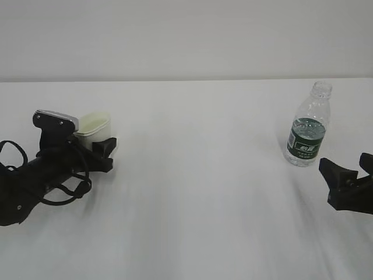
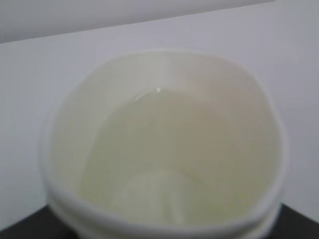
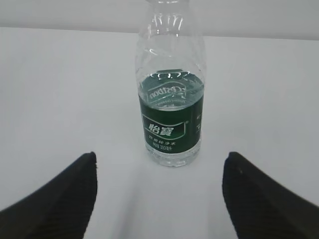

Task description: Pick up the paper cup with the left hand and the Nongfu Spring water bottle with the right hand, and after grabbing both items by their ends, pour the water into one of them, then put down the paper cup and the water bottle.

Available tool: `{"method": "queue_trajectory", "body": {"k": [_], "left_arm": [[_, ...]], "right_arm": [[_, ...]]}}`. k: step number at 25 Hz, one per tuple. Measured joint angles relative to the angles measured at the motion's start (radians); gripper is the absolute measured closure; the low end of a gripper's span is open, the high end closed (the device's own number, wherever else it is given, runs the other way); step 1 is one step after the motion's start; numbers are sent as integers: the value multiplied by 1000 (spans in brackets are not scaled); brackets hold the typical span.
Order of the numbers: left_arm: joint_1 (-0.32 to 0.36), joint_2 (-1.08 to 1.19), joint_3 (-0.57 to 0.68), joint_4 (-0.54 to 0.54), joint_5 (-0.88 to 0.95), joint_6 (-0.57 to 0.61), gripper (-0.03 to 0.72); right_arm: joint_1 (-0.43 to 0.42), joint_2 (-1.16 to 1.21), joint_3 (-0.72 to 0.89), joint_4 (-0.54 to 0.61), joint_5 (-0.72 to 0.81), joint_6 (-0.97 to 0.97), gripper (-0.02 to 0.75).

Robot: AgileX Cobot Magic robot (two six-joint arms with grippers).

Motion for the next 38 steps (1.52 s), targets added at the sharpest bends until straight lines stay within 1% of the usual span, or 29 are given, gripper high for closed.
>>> {"method": "queue_trajectory", "body": {"k": [5, 20, 38], "left_arm": [[0, 0, -40, -31, 0, 2, 258], [0, 25, -136, -45, -1, 2, 258], [0, 65, -138, -65, -3, 6, 258]], "right_arm": [[0, 0, 0, 0, 0, 0, 150], [0, 0, 0, -5, 0, 7, 150], [0, 0, 1, -11, 0, 9, 150]]}}
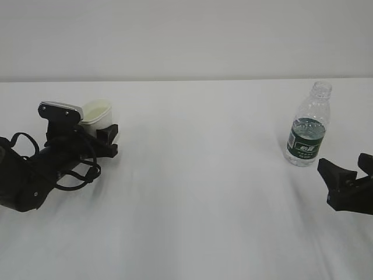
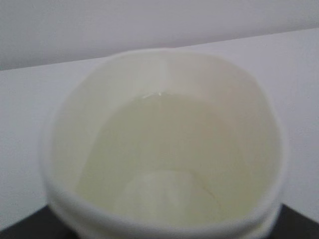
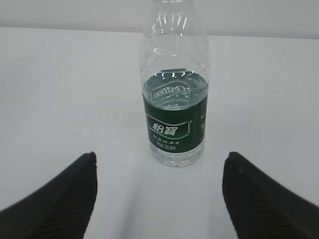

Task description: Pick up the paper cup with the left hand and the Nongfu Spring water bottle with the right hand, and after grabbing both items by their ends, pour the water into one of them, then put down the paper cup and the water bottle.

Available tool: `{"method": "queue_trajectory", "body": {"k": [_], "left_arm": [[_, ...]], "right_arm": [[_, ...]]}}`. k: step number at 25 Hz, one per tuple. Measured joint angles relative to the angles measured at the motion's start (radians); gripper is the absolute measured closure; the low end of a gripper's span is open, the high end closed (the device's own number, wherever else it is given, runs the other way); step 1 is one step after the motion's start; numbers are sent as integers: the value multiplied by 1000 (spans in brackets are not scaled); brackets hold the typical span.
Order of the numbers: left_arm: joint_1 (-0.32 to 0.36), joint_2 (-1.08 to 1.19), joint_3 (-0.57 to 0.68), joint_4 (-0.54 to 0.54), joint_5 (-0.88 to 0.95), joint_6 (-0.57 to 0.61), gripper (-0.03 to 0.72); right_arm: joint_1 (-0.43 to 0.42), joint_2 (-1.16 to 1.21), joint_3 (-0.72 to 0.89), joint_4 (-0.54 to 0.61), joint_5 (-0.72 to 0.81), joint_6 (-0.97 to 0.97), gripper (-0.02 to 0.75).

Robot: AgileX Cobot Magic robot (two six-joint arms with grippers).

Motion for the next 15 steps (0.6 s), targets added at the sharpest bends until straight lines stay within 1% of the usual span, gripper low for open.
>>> {"method": "queue_trajectory", "body": {"k": [15], "left_arm": [[0, 4, 0, 0, 0, 0, 258]], "right_arm": [[0, 0, 0, 0, 0, 16, 150]]}}
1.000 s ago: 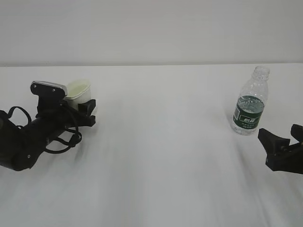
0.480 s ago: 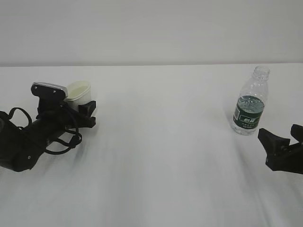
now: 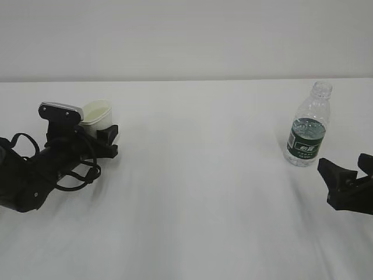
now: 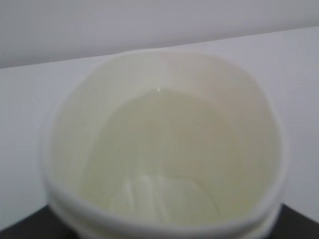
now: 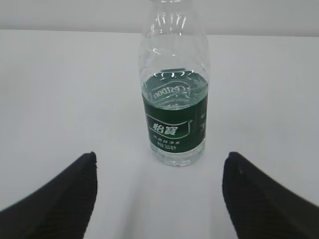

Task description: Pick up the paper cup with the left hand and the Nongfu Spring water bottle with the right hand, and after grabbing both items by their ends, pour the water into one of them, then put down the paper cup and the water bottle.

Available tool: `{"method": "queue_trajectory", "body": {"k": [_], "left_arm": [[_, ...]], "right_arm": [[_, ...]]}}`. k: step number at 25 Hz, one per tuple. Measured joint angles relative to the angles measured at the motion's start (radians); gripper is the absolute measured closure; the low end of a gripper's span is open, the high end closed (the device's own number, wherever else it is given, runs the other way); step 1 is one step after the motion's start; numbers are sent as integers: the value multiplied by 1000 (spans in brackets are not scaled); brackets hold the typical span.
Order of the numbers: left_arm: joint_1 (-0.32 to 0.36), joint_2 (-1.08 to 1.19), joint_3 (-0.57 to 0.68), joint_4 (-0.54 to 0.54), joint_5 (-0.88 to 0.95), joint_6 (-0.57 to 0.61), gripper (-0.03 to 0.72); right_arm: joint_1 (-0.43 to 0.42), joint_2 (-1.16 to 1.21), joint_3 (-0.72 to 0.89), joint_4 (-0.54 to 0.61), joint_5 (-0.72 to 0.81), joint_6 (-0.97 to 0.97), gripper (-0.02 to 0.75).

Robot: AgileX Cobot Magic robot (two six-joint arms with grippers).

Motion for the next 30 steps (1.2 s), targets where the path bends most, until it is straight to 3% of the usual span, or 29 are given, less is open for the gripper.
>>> {"method": "queue_trajectory", "body": {"k": [15, 22, 30], "left_arm": [[0, 22, 0, 0, -17, 0, 256], [0, 27, 0, 0, -17, 0, 114], [0, 27, 0, 0, -17, 0, 54]], "right_arm": [[0, 0, 0, 0, 0, 0, 150], [0, 0, 0, 0, 0, 0, 150], [0, 0, 0, 0, 0, 0, 150]]}}
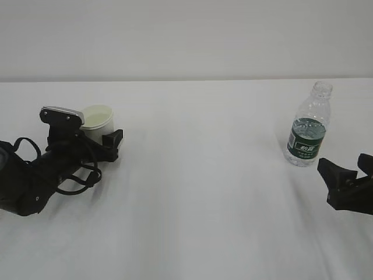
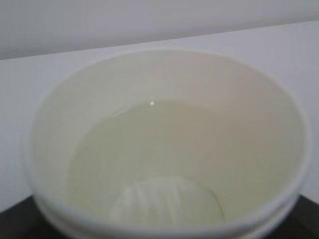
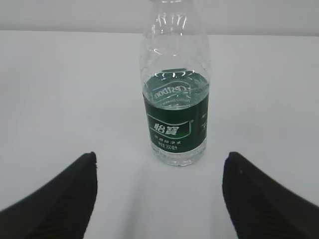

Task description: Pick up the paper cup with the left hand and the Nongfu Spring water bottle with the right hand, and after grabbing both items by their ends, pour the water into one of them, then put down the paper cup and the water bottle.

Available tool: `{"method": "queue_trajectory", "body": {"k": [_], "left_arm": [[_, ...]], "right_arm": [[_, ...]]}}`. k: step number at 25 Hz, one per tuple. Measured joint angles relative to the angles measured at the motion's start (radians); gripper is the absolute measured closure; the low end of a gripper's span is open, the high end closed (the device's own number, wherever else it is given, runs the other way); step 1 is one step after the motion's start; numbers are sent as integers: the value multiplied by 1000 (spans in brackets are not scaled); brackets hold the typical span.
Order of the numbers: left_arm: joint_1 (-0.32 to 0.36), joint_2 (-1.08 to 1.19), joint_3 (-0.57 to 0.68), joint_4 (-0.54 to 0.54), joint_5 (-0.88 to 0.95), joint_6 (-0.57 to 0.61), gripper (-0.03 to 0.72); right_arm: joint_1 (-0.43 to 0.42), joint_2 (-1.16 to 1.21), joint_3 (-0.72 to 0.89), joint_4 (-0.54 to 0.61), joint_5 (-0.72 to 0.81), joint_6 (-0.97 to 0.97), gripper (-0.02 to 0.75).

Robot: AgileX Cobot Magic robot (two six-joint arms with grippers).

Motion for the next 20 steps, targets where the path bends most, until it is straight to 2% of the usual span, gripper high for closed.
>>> {"method": "queue_trajectory", "body": {"k": [7, 20], "left_arm": [[0, 0, 2, 0, -2, 0, 20], [0, -106, 130, 2, -4, 0, 22]], "right_arm": [[0, 0, 0, -1, 0, 5, 150], [0, -2, 0, -12, 0, 5, 150]]}}
